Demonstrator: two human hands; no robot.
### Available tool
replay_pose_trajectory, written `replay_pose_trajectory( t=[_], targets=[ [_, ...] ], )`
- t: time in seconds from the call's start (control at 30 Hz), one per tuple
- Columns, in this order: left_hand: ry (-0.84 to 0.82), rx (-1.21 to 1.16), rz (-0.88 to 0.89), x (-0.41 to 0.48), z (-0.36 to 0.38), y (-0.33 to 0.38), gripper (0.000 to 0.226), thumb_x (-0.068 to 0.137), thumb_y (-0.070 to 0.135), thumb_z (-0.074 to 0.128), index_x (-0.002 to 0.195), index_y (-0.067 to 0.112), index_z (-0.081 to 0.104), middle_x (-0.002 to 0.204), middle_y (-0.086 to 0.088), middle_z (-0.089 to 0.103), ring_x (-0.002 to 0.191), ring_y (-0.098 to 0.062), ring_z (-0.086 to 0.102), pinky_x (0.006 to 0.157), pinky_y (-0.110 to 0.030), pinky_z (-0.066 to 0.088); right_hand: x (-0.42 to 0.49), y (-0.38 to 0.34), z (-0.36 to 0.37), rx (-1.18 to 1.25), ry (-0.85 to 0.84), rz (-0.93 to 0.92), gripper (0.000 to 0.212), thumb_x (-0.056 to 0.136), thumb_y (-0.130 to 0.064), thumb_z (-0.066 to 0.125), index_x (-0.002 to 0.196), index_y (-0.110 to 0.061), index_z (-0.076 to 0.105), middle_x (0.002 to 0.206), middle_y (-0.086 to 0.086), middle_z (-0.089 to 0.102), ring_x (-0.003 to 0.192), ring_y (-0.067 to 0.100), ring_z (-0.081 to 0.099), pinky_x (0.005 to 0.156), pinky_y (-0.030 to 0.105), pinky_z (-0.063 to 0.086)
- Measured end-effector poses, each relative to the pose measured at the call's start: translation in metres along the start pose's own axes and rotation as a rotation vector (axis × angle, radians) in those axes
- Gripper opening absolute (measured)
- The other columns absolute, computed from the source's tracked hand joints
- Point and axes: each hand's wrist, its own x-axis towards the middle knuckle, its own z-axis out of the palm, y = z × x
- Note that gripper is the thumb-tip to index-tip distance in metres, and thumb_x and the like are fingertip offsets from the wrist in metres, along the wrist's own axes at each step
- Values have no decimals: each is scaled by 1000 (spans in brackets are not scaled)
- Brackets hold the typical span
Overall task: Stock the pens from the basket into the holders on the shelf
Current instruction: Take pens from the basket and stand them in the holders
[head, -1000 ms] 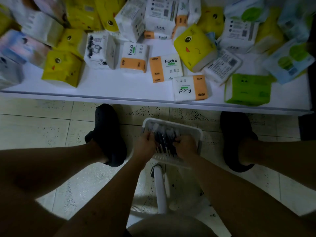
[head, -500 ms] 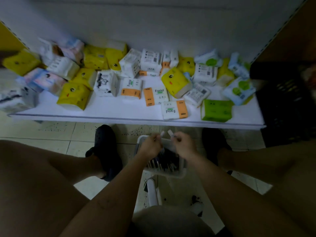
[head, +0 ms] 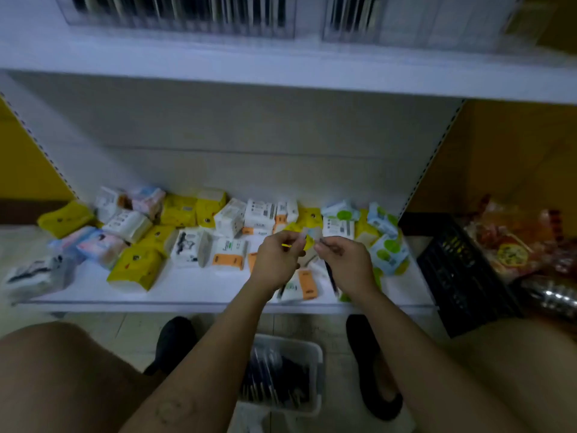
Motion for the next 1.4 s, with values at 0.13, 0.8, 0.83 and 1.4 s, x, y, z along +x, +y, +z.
replay_pose_trajectory(
  t=[0.13, 0.8, 0.83, 1.4],
  targets=[
    [27, 0, 129, 10, -2, 52, 18, 95, 21, 59, 105, 9, 67, 86, -2, 67, 83, -20, 69, 76, -49, 57, 16, -46, -26, -21, 51, -162, 15, 89, -17, 68, 99, -7, 74, 89, 0, 71, 83, 6, 64, 77, 22, 49],
    [75, 157, 743, 14, -26, 308, 25, 87, 14, 69, 110, 22, 65, 96, -3, 69, 86, -18, 69, 76, -41, 60, 52, -256, -163, -11, 147, -552, 39, 87, -13, 69, 111, -40, 56, 93, -4, 61, 75, 16, 67, 68, 27, 56],
    [82, 151, 750, 17, -25, 317, 25, 87, 14, 70, 110, 22, 65, 95, -3, 69, 86, -17, 69, 77, -40, 59, 57, -263, -168, 5, 163, -560, 38, 86, -12, 70, 110, -38, 56, 92, -3, 62, 75, 18, 66, 68, 28, 57],
    [278, 331, 998, 97, -29, 411, 20, 85, 21, 72, 102, 28, 65, 86, 16, 65, 78, 2, 64, 70, -15, 54, 167, -335, -195, 75, 299, -664, 34, 85, -10, 72, 108, -30, 57, 93, -1, 64, 77, 19, 66, 74, 38, 59]
  ],
)
